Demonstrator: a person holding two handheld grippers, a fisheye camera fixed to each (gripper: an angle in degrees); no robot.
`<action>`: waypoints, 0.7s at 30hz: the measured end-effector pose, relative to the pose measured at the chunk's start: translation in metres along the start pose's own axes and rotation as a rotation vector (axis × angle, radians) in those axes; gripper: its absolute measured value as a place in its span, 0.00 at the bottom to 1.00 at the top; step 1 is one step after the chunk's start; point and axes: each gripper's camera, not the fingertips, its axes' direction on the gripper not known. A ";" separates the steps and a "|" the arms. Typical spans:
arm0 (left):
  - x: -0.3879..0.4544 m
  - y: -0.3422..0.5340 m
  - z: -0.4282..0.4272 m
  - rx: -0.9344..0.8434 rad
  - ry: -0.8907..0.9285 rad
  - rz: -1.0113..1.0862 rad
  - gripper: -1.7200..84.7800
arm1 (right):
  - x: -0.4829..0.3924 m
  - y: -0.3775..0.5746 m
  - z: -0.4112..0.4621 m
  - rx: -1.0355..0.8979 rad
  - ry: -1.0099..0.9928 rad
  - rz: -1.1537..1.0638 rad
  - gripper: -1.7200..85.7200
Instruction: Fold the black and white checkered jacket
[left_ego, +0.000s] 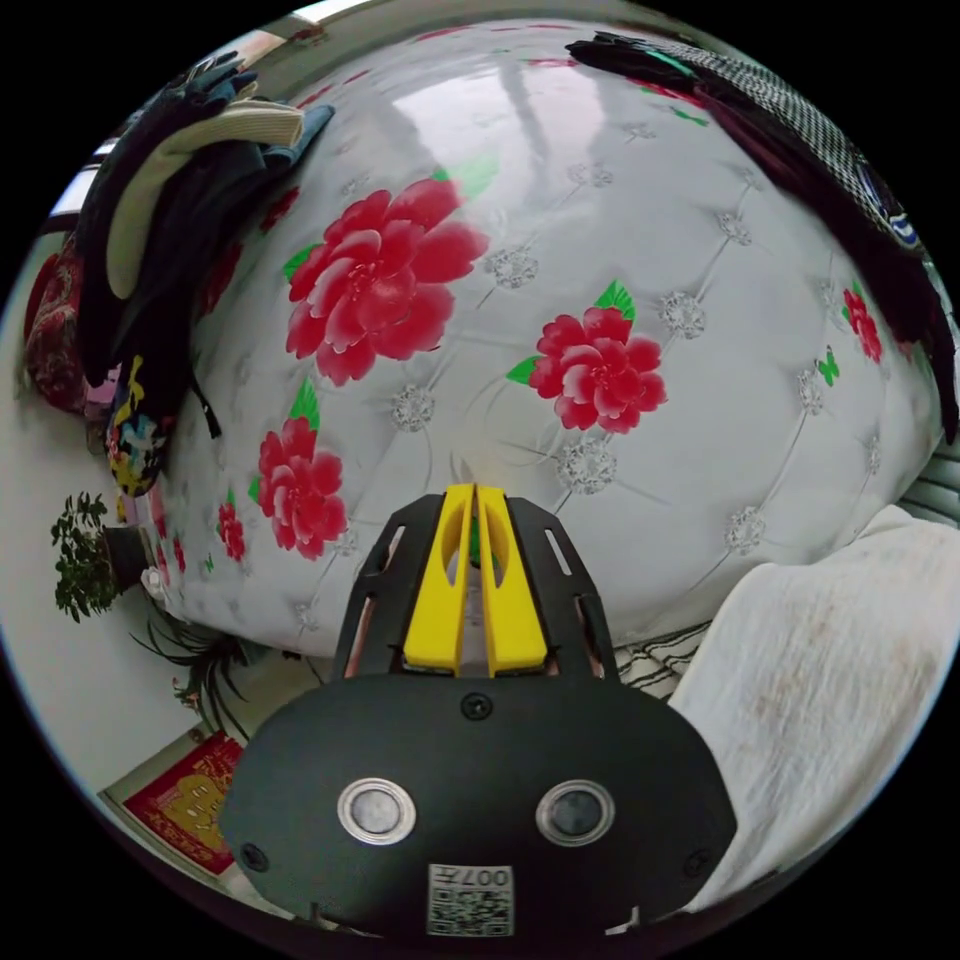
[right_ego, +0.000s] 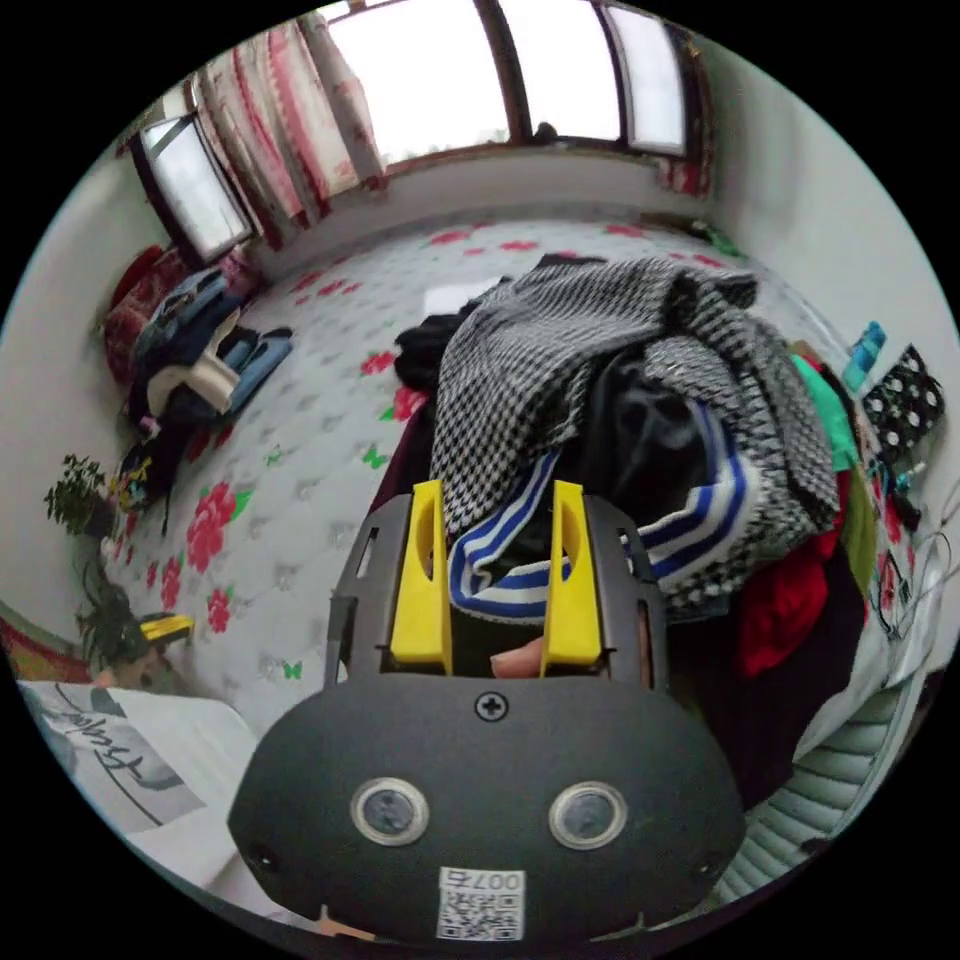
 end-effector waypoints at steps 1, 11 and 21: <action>-0.002 0.004 -0.001 0.005 0.000 -0.016 0.01 | -0.005 -0.003 0.020 -0.103 -0.052 -0.038 0.15; -0.040 0.074 -0.036 0.087 0.245 -0.207 0.01 | -0.050 0.001 -0.019 -0.112 -0.005 -0.226 0.09; -0.097 0.166 -0.150 0.521 0.478 -0.181 0.04 | -0.038 0.031 -0.248 0.537 -0.929 -0.098 0.05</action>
